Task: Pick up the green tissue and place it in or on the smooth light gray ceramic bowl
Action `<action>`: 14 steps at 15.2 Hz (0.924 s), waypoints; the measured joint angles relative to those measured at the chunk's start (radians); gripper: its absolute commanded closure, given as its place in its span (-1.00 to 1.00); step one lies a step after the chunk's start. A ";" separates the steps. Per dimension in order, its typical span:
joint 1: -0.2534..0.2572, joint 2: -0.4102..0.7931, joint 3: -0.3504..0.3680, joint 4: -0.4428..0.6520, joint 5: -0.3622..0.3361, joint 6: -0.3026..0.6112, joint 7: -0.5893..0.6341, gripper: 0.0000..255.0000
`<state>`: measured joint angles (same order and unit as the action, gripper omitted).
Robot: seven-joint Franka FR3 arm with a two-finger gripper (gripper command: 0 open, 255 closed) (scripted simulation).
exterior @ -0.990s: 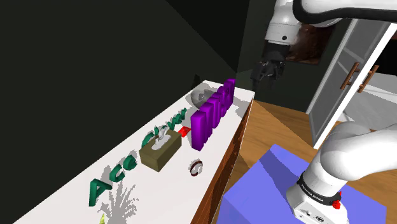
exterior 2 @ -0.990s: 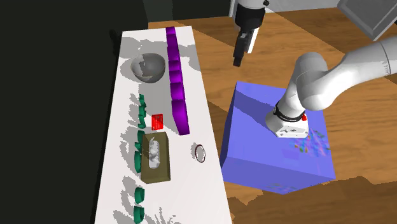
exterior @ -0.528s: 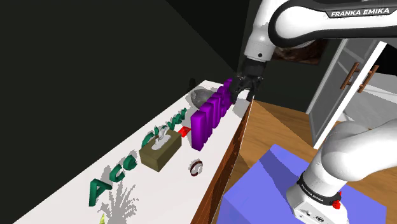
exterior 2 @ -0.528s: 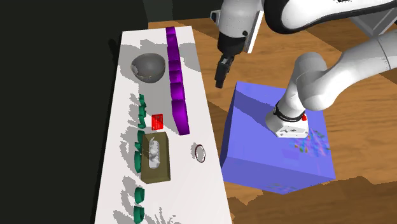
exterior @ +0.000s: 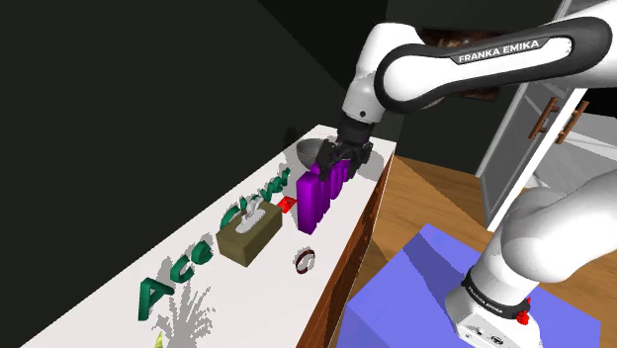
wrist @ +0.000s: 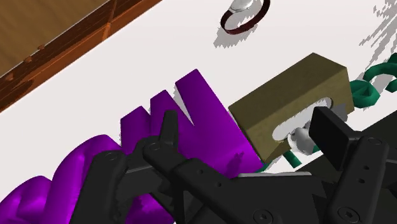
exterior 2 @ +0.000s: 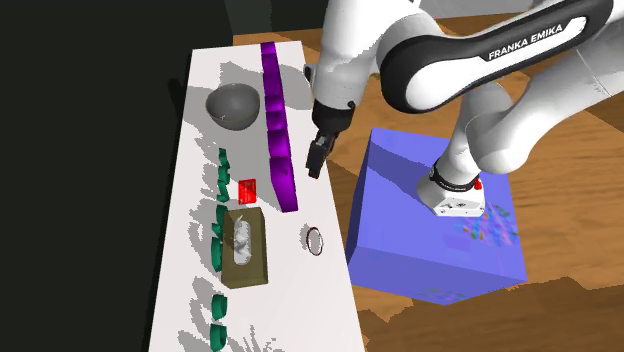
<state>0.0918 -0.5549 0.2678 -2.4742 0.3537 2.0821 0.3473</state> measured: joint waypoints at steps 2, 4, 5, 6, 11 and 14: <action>0.006 0.060 0.030 0.012 0.016 0.073 0.018 -1.00; 0.012 0.128 0.066 0.032 0.026 0.146 0.044 -1.00; 0.013 0.167 0.084 0.048 0.028 0.182 0.058 -1.00; 0.014 0.195 0.096 0.053 0.030 0.216 0.066 -1.00; 0.014 0.375 0.167 0.131 0.001 0.379 0.138 -1.00; 0.016 0.490 0.203 0.201 -0.056 0.458 0.206 -1.00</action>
<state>0.1078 -0.0648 0.4705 -2.2735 0.2977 2.5400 0.5532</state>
